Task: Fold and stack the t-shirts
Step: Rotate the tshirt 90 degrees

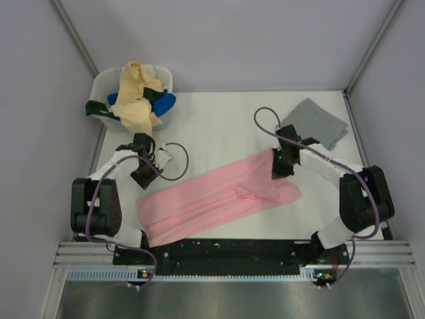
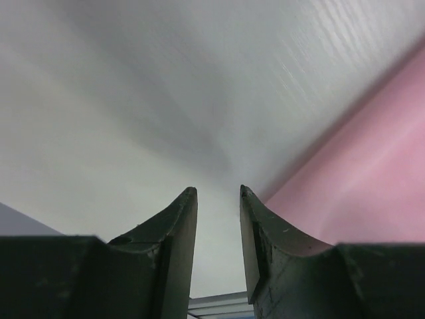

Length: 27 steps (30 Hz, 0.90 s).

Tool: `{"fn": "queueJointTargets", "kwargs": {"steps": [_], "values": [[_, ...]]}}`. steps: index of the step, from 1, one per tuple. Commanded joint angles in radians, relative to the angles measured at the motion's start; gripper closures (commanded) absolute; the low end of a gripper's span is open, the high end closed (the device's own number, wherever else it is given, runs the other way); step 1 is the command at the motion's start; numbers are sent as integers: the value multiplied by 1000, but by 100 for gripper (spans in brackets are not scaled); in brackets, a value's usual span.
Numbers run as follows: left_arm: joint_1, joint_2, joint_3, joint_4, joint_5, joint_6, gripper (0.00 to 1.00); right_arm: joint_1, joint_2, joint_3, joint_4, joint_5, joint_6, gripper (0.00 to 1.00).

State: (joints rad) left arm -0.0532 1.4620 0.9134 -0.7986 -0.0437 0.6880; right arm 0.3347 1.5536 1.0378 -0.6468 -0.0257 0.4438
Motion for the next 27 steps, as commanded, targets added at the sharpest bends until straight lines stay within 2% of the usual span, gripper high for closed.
{"fn": "queueJointTargets", "kwargs": {"steps": [1, 4, 7, 9, 13, 15, 16, 18, 21, 24, 27], "values": [[9, 90, 25, 105, -54, -33, 63, 13, 5, -139, 12, -54, 84, 99], [10, 116, -11, 121, -51, -16, 63, 12, 81, -89, 22, -13, 56, 100], [10, 112, -74, 92, -29, 22, 62, -2, 289, 126, 13, 21, -10, 100], [9, 77, -122, 43, 34, 53, 62, -11, 449, 352, -23, 14, -28, 100], [-13, -63, -174, -80, 229, 93, 61, -11, 785, 956, -144, -90, -54, 100], [-54, -153, -183, -128, 321, 91, 60, -11, 896, 1214, -195, -143, -45, 100], [-88, -188, -183, -160, 376, 91, 60, -11, 911, 1285, -206, -158, -42, 99], [-161, -270, -176, -215, 448, 91, 58, -11, 869, 1315, -197, -154, -45, 94], [-189, -363, -153, -245, 499, 111, 57, -14, 736, 1167, -186, -67, -85, 84], [-188, -385, -159, -165, 380, 84, 57, -29, 605, 933, -143, -48, -76, 72], [-188, -294, -183, -27, 245, 41, 57, -34, 545, 731, -68, -126, -44, 66]]}}
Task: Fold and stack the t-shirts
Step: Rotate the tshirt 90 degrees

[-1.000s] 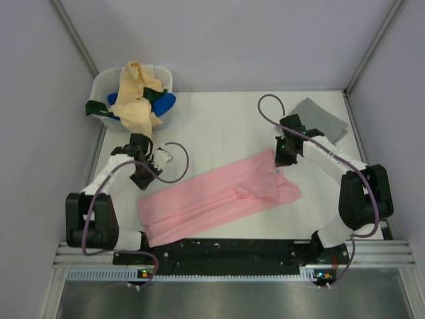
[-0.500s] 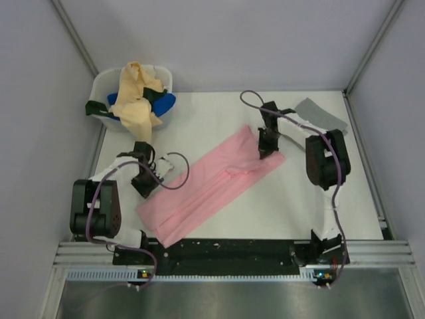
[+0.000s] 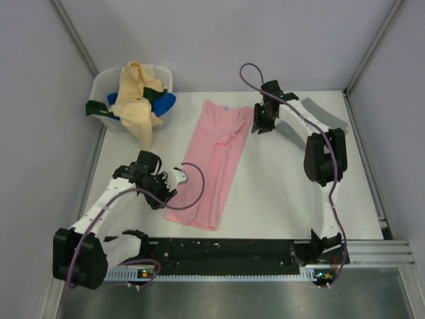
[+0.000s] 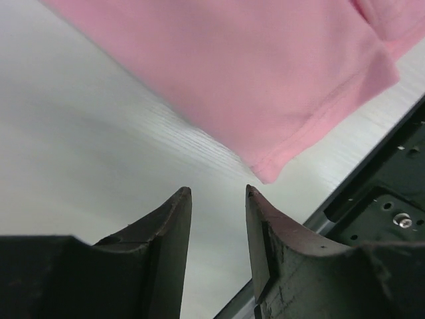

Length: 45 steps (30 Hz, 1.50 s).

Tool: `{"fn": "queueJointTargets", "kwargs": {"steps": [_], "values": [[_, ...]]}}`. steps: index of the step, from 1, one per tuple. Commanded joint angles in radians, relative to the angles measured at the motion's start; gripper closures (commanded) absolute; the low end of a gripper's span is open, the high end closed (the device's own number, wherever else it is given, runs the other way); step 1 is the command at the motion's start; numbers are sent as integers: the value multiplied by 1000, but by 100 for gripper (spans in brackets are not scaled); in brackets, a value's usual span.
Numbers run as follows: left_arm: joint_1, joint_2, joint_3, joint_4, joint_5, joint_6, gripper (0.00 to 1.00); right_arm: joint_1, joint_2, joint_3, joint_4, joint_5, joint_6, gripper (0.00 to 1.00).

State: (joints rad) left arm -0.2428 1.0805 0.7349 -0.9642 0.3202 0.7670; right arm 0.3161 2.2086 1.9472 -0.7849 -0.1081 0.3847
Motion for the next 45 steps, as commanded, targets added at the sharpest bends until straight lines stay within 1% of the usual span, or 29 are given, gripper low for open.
{"fn": "queueJointTargets", "kwargs": {"steps": [1, 3, 5, 7, 9, 12, 14, 15, 16, 18, 20, 23, 25, 26, 28, 30, 32, 34, 35, 36, 37, 39, 41, 43, 45], "values": [[2, 148, -3, 172, -142, -50, 57, -15, -115, -233, 106, -89, 28, 65], [2, 235, 6, 202, -152, -73, 57, -15, -99, -304, 173, -172, 69, 63], [0, 301, 11, 214, -130, -90, 57, -11, -78, -341, 226, -228, 107, 63], [-4, 335, 5, 222, -89, -95, 57, -6, -37, -334, 275, -275, 146, 64], [-32, 337, -18, 222, -41, -90, 56, -5, 26, -285, 297, -306, 180, 68], [-136, 300, -41, 196, 43, -92, 55, -2, 138, -145, 299, -363, 223, 75], [-220, 248, -39, 170, 98, -83, 54, 1, 200, -47, 293, -404, 244, 76], [-251, 222, -29, 154, 103, -78, 53, 1, 213, -10, 289, -418, 246, 76], [-271, 188, -10, 128, 123, -61, 52, 1, 211, 19, 282, -420, 241, 74], [-274, 135, 41, 69, 158, -23, 50, -5, 165, 22, 268, -401, 211, 69], [-274, 87, 95, 16, 132, 20, 48, -18, 88, -22, 245, -369, 165, 64], [-273, 65, 182, -51, 65, 71, 43, -31, -77, -152, 181, -280, 74, 55], [-277, 87, 233, -44, 51, 63, 40, -29, -240, -297, 161, -217, 34, 49], [-288, 100, 253, -15, 63, 51, 40, -28, -313, -389, 162, -216, 33, 46], [-344, 136, 276, 28, 135, 57, 41, -23, -436, -563, 176, -244, 57, 44], [-429, 174, 278, 54, 215, 131, 41, -5, -547, -729, 200, -307, 100, 42], [-498, 228, 284, 106, 241, 141, 41, 33, -653, -888, 226, -349, 149, 41], [-515, 284, 285, 213, 223, 70, 41, 86, -745, -1035, 263, -378, 213, 40], [-513, 314, 291, 290, 197, 2, 42, 121, -786, -1095, 292, -364, 259, 40], [-512, 349, 305, 344, 136, -85, 44, 161, -831, -1144, 321, -355, 307, 40], [-510, 389, 328, 379, 103, -168, 45, 199, -874, -1198, 364, -349, 359, 40], [-486, 465, 400, 371, 115, -300, 48, 259, -935, -1284, 455, -338, 448, 40], [-451, 512, 441, 358, 175, -427, 55, 305, -977, -1349, 531, -320, 521, 41], [-429, 529, 436, 377, 206, -517, 59, 346, -1003, -1393, 599, -305, 575, 45], [-429, 535, 400, 412, 197, -595, 60, 386, -1009, -1419, 645, -300, 605, 47]]}}
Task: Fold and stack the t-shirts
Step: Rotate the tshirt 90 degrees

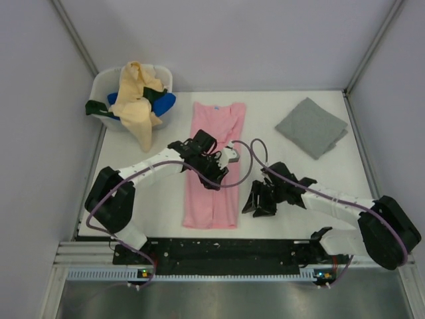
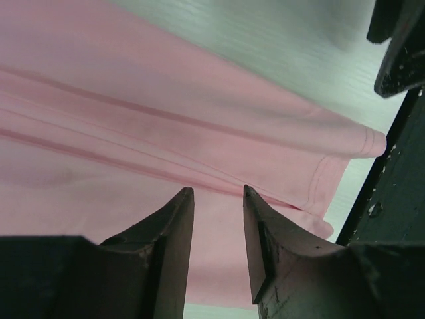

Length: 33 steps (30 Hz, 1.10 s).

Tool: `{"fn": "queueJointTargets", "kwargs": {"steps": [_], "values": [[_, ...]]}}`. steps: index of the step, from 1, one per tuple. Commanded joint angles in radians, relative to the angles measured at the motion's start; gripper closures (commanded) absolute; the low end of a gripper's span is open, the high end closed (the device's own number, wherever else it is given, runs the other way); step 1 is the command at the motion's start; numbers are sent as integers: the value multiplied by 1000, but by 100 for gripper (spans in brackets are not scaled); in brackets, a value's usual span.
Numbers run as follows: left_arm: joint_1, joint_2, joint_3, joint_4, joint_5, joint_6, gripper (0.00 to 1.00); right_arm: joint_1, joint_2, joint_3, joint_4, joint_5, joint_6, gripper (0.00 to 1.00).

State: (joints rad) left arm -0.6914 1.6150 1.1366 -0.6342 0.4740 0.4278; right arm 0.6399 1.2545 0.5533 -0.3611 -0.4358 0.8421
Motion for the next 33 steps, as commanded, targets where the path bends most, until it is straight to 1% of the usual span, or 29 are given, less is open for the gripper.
{"fn": "queueJointTargets", "kwargs": {"steps": [1, 4, 8, 9, 12, 16, 18, 20, 22, 25, 28, 30, 31, 33], "values": [[18, 9, -23, 94, 41, -285, 60, 81, -49, -29, 231, 29, 152, 47], [21, 29, -81, 139, 3, -369, 60, 130, -9, -42, 244, 48, 173, 47], [21, 36, -113, 188, 3, -423, 59, 164, 49, -96, 399, 37, 230, 48], [21, 42, -124, 198, 2, -466, 59, 168, 65, -99, 422, 35, 238, 48], [23, 57, -144, 208, -37, -485, 61, 170, 101, -99, 447, 20, 236, 48], [23, 80, -175, 243, 1, -511, 62, 172, 138, -98, 455, -1, 219, 48], [23, 106, -173, 238, 5, -514, 62, 170, 164, -96, 471, -17, 219, 50], [21, 126, -172, 234, 17, -518, 65, 172, 189, -98, 496, -30, 226, 54], [21, 140, -169, 234, 37, -529, 78, 172, 209, -95, 502, -37, 229, 62], [24, 134, -147, 203, 52, -531, 100, 172, 218, -89, 481, -46, 219, 76], [33, 106, -110, 154, 55, -505, 100, 168, 212, -69, 391, -46, 177, 91], [47, 92, -92, 121, 64, -479, 100, 165, 201, -62, 320, -44, 141, 98], [56, 86, -84, 105, 64, -463, 100, 159, 195, -64, 294, -44, 131, 100], [75, 86, -74, 67, 66, -436, 100, 152, 175, -76, 268, -49, 112, 100]]}}
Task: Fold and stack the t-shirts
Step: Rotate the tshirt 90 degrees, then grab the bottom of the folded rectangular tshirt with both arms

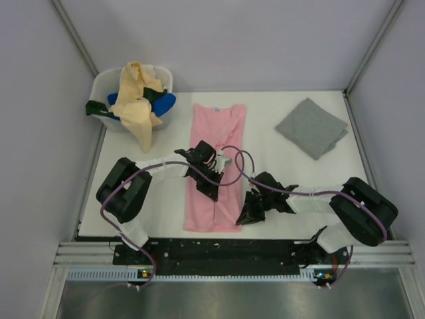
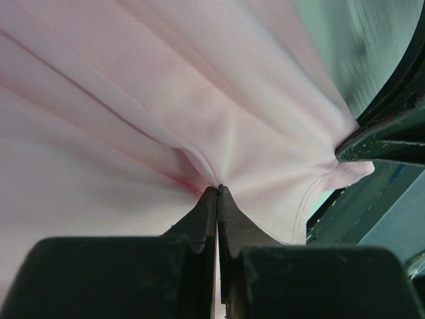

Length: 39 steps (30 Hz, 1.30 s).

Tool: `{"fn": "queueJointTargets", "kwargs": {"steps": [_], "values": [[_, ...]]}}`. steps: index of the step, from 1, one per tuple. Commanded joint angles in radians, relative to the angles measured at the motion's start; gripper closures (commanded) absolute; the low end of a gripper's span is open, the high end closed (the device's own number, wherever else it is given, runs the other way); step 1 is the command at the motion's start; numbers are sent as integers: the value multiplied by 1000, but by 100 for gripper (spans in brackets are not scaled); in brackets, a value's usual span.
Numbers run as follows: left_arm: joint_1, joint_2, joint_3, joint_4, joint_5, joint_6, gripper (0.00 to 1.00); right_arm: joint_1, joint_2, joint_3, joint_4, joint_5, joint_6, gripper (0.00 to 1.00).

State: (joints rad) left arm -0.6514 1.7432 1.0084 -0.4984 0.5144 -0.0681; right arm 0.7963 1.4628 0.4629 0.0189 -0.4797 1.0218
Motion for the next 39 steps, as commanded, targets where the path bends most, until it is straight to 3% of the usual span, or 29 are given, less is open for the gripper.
{"fn": "queueJointTargets", "kwargs": {"steps": [1, 10, 15, 19, 21, 25, 29, 30, 32, 33, 39], "values": [[44, -39, 59, -90, 36, 60, 100, -9, -41, 7, -120, -10, -71, 100], [33, -22, 55, -157, 157, 172, 99, -11, -59, 12, -140, -8, -133, 100], [24, -54, 85, -192, 217, 253, 66, -14, -113, 108, -267, 45, -265, 67], [24, -128, 128, -287, 236, 405, 59, -14, -211, 180, -335, 69, -383, 45], [26, -183, 142, -371, 284, 547, 57, -14, -271, 220, -359, 76, -468, 41], [26, -276, 110, -583, 287, 908, 51, -16, -395, 256, -350, 78, -688, 37], [22, -410, -97, -559, 161, 1057, 44, 3, -455, 224, -344, 12, -1083, 32], [21, -436, -138, -552, 145, 1077, 35, 20, -461, 211, -355, 3, -1227, 32], [16, -476, -217, -537, 128, 1088, 27, 66, -460, 191, -381, 16, -1398, 32], [10, -493, -246, -523, 124, 1094, 12, 98, -449, 184, -387, 36, -1467, 31], [-77, -596, -369, -373, 16, 1027, 12, 323, -358, 103, -379, 133, -1779, 30]]}}
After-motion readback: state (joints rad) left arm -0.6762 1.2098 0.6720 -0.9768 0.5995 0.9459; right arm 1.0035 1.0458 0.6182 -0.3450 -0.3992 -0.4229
